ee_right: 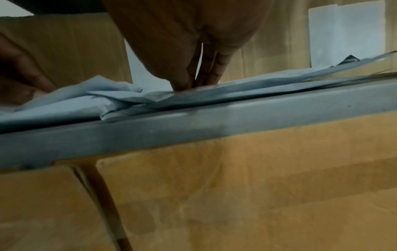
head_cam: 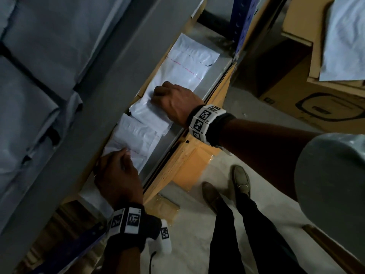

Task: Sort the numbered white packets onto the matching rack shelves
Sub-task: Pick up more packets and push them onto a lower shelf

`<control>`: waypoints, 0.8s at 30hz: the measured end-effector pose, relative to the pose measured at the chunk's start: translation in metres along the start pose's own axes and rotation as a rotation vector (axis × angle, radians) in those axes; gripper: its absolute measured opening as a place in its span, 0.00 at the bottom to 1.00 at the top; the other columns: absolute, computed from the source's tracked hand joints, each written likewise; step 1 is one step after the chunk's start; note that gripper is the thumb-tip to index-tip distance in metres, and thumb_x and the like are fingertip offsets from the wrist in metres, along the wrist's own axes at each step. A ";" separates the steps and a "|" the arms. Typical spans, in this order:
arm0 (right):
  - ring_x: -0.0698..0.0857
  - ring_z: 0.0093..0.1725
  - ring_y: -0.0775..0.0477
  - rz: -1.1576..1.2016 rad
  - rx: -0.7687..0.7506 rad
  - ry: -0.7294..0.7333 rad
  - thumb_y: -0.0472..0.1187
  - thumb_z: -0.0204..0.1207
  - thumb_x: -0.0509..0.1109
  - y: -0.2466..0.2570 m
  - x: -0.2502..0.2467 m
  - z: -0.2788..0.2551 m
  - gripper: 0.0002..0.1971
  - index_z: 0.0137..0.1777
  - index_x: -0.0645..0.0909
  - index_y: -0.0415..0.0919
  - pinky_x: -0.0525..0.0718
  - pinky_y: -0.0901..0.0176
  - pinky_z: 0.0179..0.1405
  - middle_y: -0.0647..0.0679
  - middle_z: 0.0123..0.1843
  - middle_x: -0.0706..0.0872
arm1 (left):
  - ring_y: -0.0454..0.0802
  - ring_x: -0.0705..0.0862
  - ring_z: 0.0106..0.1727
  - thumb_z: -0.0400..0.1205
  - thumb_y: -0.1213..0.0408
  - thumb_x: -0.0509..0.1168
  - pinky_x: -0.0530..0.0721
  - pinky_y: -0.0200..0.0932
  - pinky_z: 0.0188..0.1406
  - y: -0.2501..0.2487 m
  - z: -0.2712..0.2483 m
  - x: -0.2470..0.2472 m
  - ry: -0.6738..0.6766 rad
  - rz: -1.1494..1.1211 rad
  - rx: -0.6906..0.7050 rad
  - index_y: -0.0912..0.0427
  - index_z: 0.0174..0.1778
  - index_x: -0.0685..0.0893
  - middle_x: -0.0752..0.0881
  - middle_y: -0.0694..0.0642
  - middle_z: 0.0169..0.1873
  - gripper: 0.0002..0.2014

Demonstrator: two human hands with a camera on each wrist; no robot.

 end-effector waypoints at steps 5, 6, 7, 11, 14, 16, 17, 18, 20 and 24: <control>0.73 0.82 0.35 -0.084 -0.075 0.067 0.41 0.86 0.46 0.007 0.003 -0.010 0.27 0.79 0.77 0.42 0.66 0.40 0.83 0.43 0.81 0.77 | 0.62 0.79 0.72 0.88 0.61 0.65 0.78 0.59 0.69 -0.015 -0.005 -0.001 -0.011 0.025 0.062 0.60 0.72 0.84 0.83 0.60 0.72 0.16; 0.66 0.86 0.36 -0.115 -0.089 0.134 0.42 0.88 0.45 0.008 0.009 -0.012 0.27 0.83 0.72 0.45 0.59 0.38 0.86 0.46 0.86 0.70 | 0.61 0.77 0.76 0.89 0.62 0.63 0.76 0.60 0.72 -0.016 -0.007 0.003 0.020 0.051 0.070 0.59 0.74 0.82 0.80 0.59 0.75 0.18; 0.60 0.88 0.36 -0.143 -0.090 0.201 0.43 0.90 0.45 0.007 0.014 -0.015 0.26 0.86 0.66 0.46 0.54 0.36 0.87 0.48 0.89 0.64 | 0.60 0.74 0.78 0.89 0.63 0.62 0.74 0.63 0.74 -0.015 -0.008 0.009 0.058 0.065 0.068 0.58 0.76 0.81 0.77 0.58 0.77 0.18; 0.53 0.90 0.37 -0.168 -0.065 0.257 0.42 0.92 0.48 0.005 0.020 -0.017 0.26 0.89 0.60 0.47 0.50 0.34 0.88 0.49 0.91 0.57 | 0.61 0.75 0.77 0.89 0.66 0.60 0.75 0.68 0.71 -0.009 -0.005 0.020 0.134 0.064 0.039 0.58 0.77 0.79 0.77 0.56 0.78 0.19; 0.55 0.90 0.38 -0.104 -0.042 0.200 0.42 0.93 0.49 0.003 0.011 -0.013 0.25 0.89 0.60 0.45 0.51 0.38 0.88 0.47 0.90 0.60 | 0.61 0.76 0.77 0.90 0.62 0.60 0.75 0.62 0.73 -0.009 -0.005 0.012 0.099 0.067 0.031 0.61 0.78 0.78 0.78 0.60 0.76 0.19; 0.57 0.89 0.39 -0.075 0.019 0.128 0.41 0.92 0.50 -0.009 -0.002 -0.010 0.26 0.89 0.60 0.43 0.52 0.40 0.89 0.45 0.90 0.62 | 0.63 0.80 0.73 0.91 0.59 0.59 0.79 0.60 0.67 -0.005 -0.005 0.003 0.032 0.058 -0.003 0.62 0.76 0.80 0.81 0.63 0.73 0.19; 0.59 0.89 0.39 -0.063 0.058 0.106 0.41 0.92 0.51 -0.018 -0.007 -0.009 0.26 0.89 0.60 0.42 0.52 0.40 0.89 0.43 0.89 0.63 | 0.64 0.82 0.71 0.91 0.58 0.59 0.81 0.60 0.65 -0.003 -0.006 -0.001 0.003 0.058 -0.008 0.62 0.74 0.82 0.82 0.63 0.72 0.19; 0.60 0.89 0.38 -0.053 0.094 0.095 0.41 0.91 0.52 -0.028 -0.010 -0.008 0.26 0.88 0.61 0.41 0.54 0.40 0.89 0.41 0.89 0.64 | 0.65 0.83 0.69 0.91 0.57 0.59 0.83 0.60 0.62 -0.001 -0.007 -0.002 -0.013 0.067 -0.002 0.63 0.72 0.83 0.84 0.63 0.70 0.19; 0.68 0.86 0.36 -0.044 0.124 0.066 0.41 0.91 0.53 -0.041 -0.014 -0.007 0.24 0.85 0.68 0.38 0.61 0.37 0.87 0.38 0.85 0.71 | 0.64 0.85 0.66 0.91 0.58 0.60 0.85 0.59 0.58 0.000 -0.010 -0.001 -0.013 0.083 0.034 0.65 0.68 0.86 0.86 0.63 0.67 0.18; 0.75 0.81 0.35 -0.043 0.110 0.019 0.48 0.90 0.50 -0.052 -0.008 -0.005 0.26 0.79 0.78 0.36 0.68 0.36 0.83 0.37 0.79 0.79 | 0.62 0.86 0.66 0.90 0.59 0.63 0.85 0.56 0.57 -0.001 -0.008 0.003 -0.007 0.039 0.043 0.65 0.66 0.87 0.87 0.63 0.65 0.16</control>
Point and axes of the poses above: each hand's wrist, its own z-axis towards the middle knuckle, its own x-axis out of the palm, y = z × x, the point moved 8 cm from there along z, towards the middle knuckle
